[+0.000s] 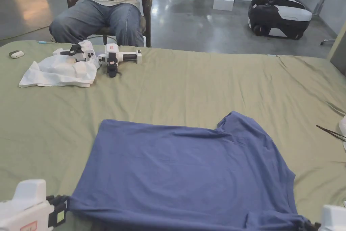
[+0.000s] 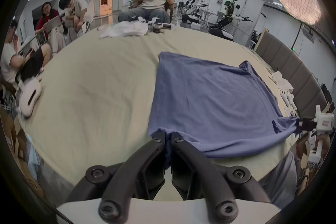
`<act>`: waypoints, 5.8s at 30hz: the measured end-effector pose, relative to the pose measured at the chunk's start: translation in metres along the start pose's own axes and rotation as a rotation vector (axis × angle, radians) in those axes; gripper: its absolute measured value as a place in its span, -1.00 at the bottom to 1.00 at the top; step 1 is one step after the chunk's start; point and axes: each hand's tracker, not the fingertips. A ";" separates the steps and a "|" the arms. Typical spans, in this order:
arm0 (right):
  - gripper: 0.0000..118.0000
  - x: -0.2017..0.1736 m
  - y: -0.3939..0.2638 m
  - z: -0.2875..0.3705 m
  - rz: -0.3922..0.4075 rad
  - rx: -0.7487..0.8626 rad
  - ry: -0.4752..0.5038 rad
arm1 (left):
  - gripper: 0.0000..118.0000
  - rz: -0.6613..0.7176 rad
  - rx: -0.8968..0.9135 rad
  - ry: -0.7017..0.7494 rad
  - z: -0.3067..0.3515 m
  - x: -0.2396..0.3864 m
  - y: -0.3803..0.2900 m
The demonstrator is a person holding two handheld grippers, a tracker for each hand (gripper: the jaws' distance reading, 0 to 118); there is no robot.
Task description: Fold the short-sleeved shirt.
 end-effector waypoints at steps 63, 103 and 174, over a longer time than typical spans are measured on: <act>-1.00 -0.083 0.006 0.018 -0.004 0.609 -0.057 | 0.29 0.014 -0.177 0.081 -0.117 -0.016 0.040; -0.87 0.019 0.006 -0.055 -0.037 0.011 0.034 | -1.00 -0.045 -0.035 -0.018 -0.035 -0.004 0.009; -0.98 -0.107 0.055 -0.019 0.042 0.563 -0.077 | 0.33 0.042 -0.176 0.012 -0.192 -0.037 0.123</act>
